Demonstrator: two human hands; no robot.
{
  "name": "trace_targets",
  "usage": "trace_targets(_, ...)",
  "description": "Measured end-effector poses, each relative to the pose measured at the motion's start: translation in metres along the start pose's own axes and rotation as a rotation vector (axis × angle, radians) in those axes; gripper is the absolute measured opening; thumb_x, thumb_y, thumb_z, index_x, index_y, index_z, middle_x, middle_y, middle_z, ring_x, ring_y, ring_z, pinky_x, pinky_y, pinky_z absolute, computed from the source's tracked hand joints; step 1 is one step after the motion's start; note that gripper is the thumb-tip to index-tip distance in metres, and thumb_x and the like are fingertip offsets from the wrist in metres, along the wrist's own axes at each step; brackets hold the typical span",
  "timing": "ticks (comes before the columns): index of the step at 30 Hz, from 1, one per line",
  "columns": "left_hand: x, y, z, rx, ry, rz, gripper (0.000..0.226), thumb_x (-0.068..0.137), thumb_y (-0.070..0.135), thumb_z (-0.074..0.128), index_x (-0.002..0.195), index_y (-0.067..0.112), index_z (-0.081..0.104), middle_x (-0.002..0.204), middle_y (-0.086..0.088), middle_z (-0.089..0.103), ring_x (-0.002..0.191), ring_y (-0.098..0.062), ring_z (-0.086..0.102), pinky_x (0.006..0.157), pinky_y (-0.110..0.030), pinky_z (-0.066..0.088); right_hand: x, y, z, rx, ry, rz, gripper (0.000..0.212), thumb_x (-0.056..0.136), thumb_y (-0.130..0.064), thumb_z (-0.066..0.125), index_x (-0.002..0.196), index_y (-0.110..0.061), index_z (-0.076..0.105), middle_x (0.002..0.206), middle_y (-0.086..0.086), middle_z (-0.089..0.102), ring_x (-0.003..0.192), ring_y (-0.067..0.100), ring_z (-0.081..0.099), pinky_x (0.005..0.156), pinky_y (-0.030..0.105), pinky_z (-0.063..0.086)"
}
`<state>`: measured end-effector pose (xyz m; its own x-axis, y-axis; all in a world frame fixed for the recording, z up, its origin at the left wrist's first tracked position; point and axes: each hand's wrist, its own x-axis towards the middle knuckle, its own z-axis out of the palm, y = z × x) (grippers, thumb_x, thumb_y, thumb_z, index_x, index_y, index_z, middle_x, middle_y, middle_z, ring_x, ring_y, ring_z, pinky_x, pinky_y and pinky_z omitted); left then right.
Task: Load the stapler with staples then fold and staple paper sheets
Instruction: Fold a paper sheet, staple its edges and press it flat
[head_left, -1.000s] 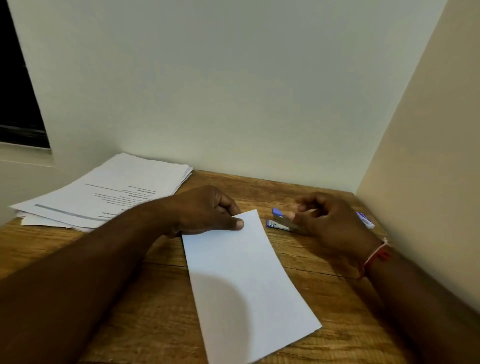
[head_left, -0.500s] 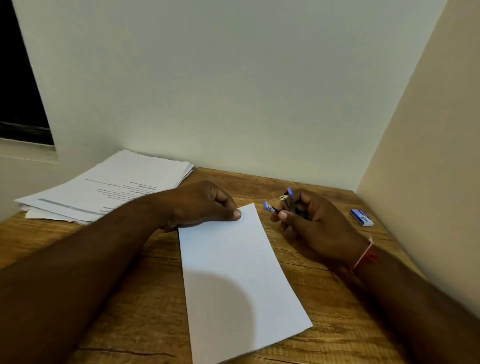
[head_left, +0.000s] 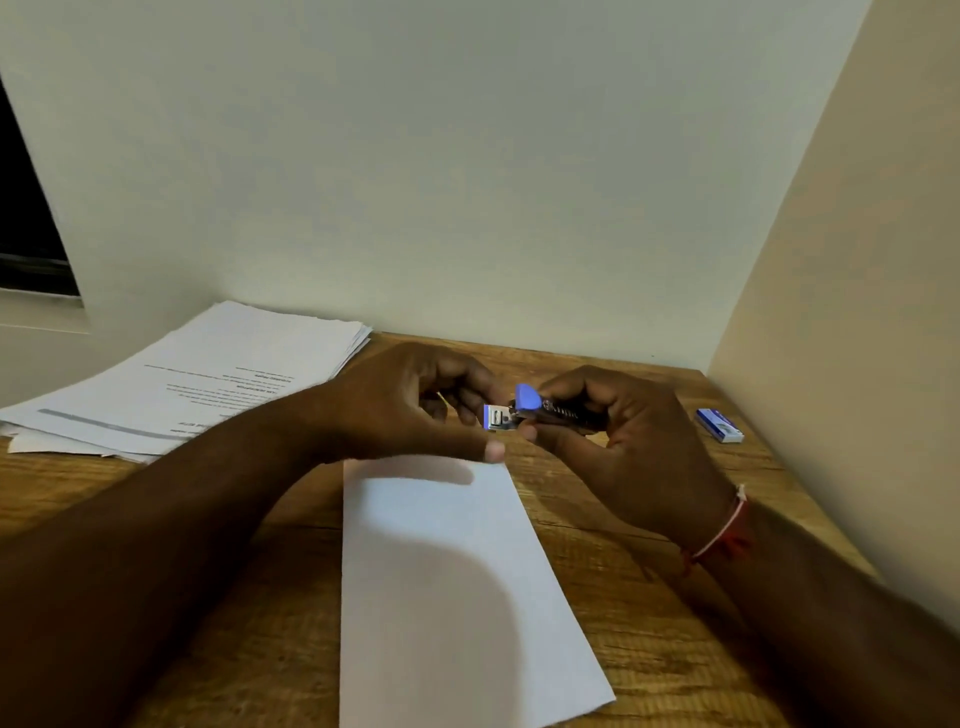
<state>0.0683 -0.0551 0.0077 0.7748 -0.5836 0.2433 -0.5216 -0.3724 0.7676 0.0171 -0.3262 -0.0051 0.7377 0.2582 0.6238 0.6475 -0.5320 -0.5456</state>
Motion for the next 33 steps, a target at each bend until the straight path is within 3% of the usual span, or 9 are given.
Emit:
trace_targets(2,0.001,0.004,0.004,-0.236,0.000,-0.008,0.036,0.085,0.038,0.091,0.114,0.017,0.085,0.101,-0.013,0.084,0.089,-0.018,0.075,0.085,-0.041,0.057,0.001,0.003,0.001,0.016,0.000,0.024,0.017,0.088,-0.024,0.091,0.102,-0.022,0.082,0.097,-0.011,0.081,0.092,0.014,0.078,0.080,0.033,0.064)
trace_targets(6,0.004,0.006,0.015,-0.228,0.122,-0.090,0.008,0.097,0.009,0.083,0.104,0.008,0.085,0.089,-0.017,0.085,0.072,-0.019,0.074,0.073,-0.035,0.056,0.000,0.004,0.002,0.022,0.013,0.039,0.017,0.086,-0.022,0.093,0.099,-0.022,0.081,0.096,-0.010,0.081,0.091,0.013,0.078,0.080,0.032,0.064)
trace_targets(11,0.006,0.011,0.026,-0.185,0.143,-0.221,0.009,0.099,0.011,0.080,0.103,0.004,0.084,0.090,-0.013,0.086,0.078,-0.022,0.082,0.074,-0.037,0.062,0.000,0.005,0.006,-0.035,-0.005,0.042,0.015,0.087,-0.024,0.092,0.095,-0.025,0.080,0.088,-0.011,0.078,0.081,0.014,0.073,0.069,0.023,0.056)
trace_targets(16,0.008,0.011,0.030,-0.241,0.207,-0.282,0.008,0.099,-0.001,0.074,0.098,0.000,0.082,0.087,-0.025,0.083,0.077,-0.031,0.078,0.067,-0.035,0.061,0.000,0.005,0.012,0.055,-0.020,0.131,0.012,0.095,-0.028,0.085,0.094,-0.021,0.075,0.080,0.000,0.078,0.067,0.021,0.073,0.066,0.045,0.062)
trace_targets(20,0.009,0.012,0.031,-0.254,0.223,-0.312,0.010,0.099,-0.003,0.071,0.100,-0.008,0.079,0.086,-0.029,0.080,0.070,-0.029,0.071,0.059,-0.031,0.059,-0.002,0.003,0.017,0.100,-0.036,0.155,0.018,0.103,-0.030,0.074,0.096,-0.014,0.073,0.079,0.001,0.080,0.067,0.015,0.076,0.066,0.029,0.063)
trace_targets(22,0.010,0.011,0.032,-0.273,0.235,-0.323,0.010,0.099,-0.004,0.070,0.100,-0.010,0.078,0.088,-0.034,0.077,0.069,-0.030,0.069,0.058,-0.031,0.058,-0.003,0.003,0.019,0.109,-0.032,0.171,0.023,0.103,-0.034,0.071,0.101,-0.011,0.074,0.081,0.000,0.081,0.071,0.014,0.078,0.072,0.027,0.064)
trace_targets(30,0.013,0.008,0.035,-0.363,0.253,-0.356,0.011,0.100,-0.004,0.069,0.093,-0.008,0.077,0.075,-0.024,0.074,0.067,-0.032,0.066,0.057,-0.032,0.058,-0.002,0.003,0.021,0.220,-0.005,0.211,0.025,0.105,-0.031,0.071,0.110,-0.008,0.077,0.094,0.007,0.083,0.083,0.024,0.082,0.083,0.054,0.067)
trace_targets(33,0.013,0.006,0.034,-0.377,0.261,-0.368,0.011,0.099,-0.005,0.069,0.092,-0.010,0.075,0.077,-0.026,0.073,0.065,-0.031,0.065,0.055,-0.030,0.058,-0.002,0.003,0.022,0.215,-0.014,0.206,0.025,0.105,-0.030,0.071,0.108,-0.006,0.076,0.092,0.006,0.082,0.084,0.023,0.082,0.085,0.052,0.067)
